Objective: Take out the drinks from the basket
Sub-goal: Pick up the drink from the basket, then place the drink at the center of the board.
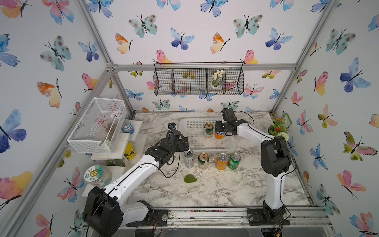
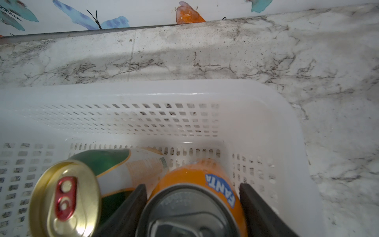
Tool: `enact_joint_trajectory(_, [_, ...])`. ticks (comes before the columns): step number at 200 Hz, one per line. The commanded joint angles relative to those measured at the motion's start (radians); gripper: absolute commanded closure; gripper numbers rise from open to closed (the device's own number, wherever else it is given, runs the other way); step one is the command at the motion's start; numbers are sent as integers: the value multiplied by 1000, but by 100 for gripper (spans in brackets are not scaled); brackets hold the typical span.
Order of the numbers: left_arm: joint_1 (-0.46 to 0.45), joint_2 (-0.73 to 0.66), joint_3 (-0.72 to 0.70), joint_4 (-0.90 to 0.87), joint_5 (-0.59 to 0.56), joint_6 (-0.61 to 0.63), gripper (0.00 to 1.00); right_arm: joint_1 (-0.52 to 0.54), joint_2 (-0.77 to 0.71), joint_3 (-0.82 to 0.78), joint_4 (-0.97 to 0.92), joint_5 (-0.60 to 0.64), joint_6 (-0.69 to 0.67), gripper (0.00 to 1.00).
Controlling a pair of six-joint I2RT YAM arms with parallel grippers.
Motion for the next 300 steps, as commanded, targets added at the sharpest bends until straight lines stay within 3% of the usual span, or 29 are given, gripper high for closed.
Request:
enact_joint_trajectory(1, [9,0,9,-7,14,6,1,-3,-100,53,6,20,-20,42])
enact_joint_trajectory(48, [12,-4,8,-7,17,3,1,-2,-241,12,22,26,-12,43])
enact_joint_trajectory(84, [15,-5,9,-7,23,2,1,-2,-382,-91,54,-37,8,43])
enact_joint_trajectory(133, [18,-11,8,-7,33,1,1,2,-623,-324,173,-277,-10,43])
enact_joint_trajectory(208, [25,-3,10,-7,43,-2,1,90,-857,-513,186,-612,-90,43])
enact_joint_trajectory(232, [29,2,10,-7,46,-3,1,176,-896,-555,123,-607,-150,43])
enact_joint_trajectory(261, [31,13,15,-7,56,-3,1,272,-938,-626,59,-504,-186,43])
enact_joint_trajectory(300, [38,7,14,-7,56,-4,1,319,-1036,-749,41,-394,-168,43])
